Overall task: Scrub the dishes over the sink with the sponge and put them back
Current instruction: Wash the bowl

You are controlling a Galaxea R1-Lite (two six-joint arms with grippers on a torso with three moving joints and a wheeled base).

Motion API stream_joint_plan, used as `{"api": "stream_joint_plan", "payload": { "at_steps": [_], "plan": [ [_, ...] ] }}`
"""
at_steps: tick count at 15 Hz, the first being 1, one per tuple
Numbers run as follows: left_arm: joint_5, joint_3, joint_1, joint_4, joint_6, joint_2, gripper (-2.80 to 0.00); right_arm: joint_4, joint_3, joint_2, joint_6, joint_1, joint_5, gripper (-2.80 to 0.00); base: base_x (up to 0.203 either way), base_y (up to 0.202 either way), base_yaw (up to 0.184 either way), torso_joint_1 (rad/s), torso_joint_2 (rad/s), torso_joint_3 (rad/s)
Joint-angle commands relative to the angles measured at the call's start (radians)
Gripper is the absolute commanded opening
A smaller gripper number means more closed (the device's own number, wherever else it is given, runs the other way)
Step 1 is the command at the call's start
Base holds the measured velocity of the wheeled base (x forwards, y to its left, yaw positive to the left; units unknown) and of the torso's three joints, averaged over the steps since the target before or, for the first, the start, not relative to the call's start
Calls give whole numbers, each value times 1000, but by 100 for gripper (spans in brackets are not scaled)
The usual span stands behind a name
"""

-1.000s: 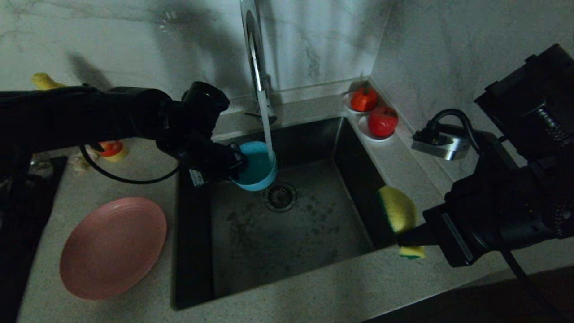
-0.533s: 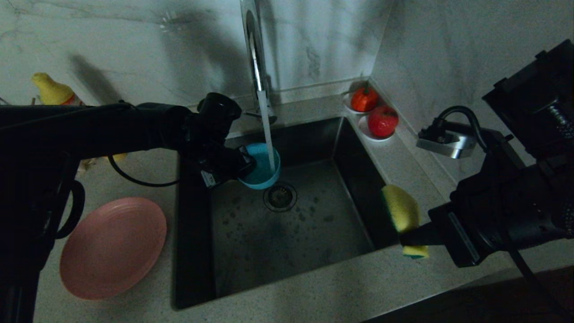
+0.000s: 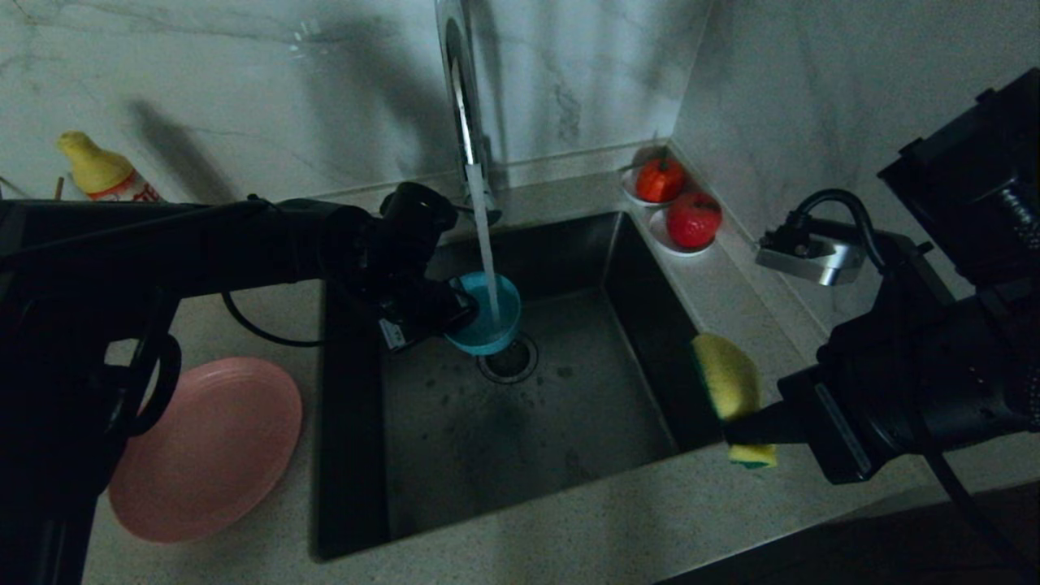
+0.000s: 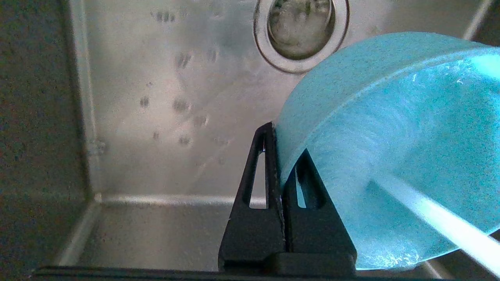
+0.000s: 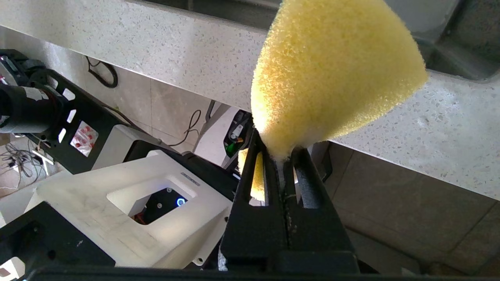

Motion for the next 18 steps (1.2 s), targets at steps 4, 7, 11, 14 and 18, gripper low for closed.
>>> {"api": "stream_joint_plan", "payload": {
  "at_steps": [4,7,11,14,18],
  "plan": [
    [2,24,-2,19,-4,-29,-280,2,0,1,1,0,2,-280,0,0,0,0,0,0],
    [2,33,-2,63,0,-64,-280,2,0,1,1,0,3,-280,0,0,0,0,0,0],
    [60,71,-2,67,0,-107,-280,9,0,-4,2,0,11,-280,0,0,0,0,0,0],
    [135,141,0,58,11,-197,-280,7,15,-18,2,0,11,-280,0,0,0,0,0,0],
    [224,162,22,55,78,-309,-280,4,35,-20,3,0,17,-280,0,0,0,0,0,0]
  ]
}}
